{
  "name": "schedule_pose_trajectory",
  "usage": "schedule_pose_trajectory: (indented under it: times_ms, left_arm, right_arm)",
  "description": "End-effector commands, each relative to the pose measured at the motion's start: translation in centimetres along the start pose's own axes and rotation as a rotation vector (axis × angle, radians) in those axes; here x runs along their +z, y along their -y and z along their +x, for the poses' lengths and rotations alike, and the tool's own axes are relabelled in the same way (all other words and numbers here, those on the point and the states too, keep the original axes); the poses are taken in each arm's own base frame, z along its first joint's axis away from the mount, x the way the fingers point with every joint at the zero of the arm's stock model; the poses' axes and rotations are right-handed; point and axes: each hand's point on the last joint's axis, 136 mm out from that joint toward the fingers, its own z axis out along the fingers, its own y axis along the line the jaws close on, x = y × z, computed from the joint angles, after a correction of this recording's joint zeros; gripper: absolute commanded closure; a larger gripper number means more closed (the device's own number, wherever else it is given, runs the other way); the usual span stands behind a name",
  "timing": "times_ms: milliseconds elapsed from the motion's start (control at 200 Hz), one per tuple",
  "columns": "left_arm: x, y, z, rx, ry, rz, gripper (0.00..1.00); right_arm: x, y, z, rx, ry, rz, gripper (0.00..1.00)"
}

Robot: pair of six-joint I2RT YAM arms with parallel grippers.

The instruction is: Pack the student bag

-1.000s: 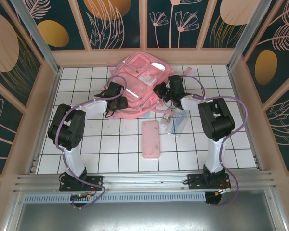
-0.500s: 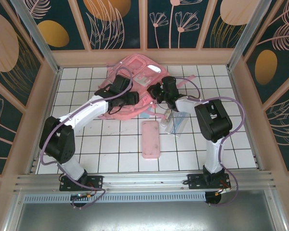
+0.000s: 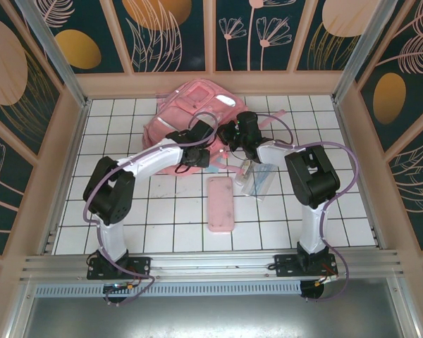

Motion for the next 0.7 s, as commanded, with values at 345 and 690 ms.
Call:
schedule_pose_trajectory:
  times_ms: [345,690]
  left_arm:
    - [2.4,-3.0,-1.0,0.084,0.029,-0.227,0.77]
    - [0.4,-1.4,-1.8,0.052,0.053,-0.123,0.93]
  right_arm:
    - [-1.5,-6.8,-0.2,-0.054,0.008,-0.219,1.00]
    - [-1.6,-6.5,-0.4,-0.058,0.008,-0.217,1.00]
